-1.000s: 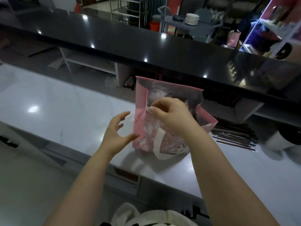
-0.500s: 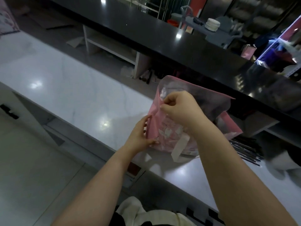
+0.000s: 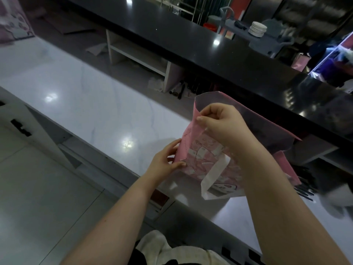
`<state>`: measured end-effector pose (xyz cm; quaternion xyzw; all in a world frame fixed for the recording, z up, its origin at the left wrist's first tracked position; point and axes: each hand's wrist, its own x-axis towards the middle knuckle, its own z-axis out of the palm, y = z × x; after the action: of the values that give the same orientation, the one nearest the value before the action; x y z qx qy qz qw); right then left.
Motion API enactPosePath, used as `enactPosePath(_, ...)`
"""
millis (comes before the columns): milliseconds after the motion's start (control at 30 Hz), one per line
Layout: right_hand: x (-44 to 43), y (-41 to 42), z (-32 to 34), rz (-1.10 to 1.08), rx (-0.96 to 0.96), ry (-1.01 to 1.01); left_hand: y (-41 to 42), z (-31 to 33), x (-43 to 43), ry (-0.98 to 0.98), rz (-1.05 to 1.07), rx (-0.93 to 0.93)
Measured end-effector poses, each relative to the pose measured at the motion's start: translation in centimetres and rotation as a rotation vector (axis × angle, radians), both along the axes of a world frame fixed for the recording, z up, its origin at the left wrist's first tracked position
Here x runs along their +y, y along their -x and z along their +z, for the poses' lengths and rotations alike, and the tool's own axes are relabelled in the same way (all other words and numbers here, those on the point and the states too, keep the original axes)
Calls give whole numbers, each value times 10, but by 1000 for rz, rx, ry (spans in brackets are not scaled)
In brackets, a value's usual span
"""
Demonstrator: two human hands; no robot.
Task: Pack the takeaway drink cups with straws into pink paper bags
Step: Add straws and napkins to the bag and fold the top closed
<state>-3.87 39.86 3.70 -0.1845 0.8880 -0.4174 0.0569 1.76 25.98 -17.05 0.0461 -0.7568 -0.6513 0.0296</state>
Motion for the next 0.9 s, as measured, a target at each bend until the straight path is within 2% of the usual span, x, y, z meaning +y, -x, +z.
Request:
enactPosePath(367, 20, 12, -3, 20, 58, -72, -15, -28, 14, 165, 182, 29)
enactPosePath(467, 14, 8, -4, 53, 81, -92, -14, -24, 13, 220, 169, 55)
enactPosePath(600, 16, -1, 0, 119, 88, -176, -15, -19, 3, 223, 96, -41)
enactPosePath(733, 49, -4, 8, 111, 79, -52, -9, 11, -7, 152, 3, -75)
enactPosePath(900, 133, -4, 6, -144, 276, 121, 11, 70, 4, 109, -84, 43)
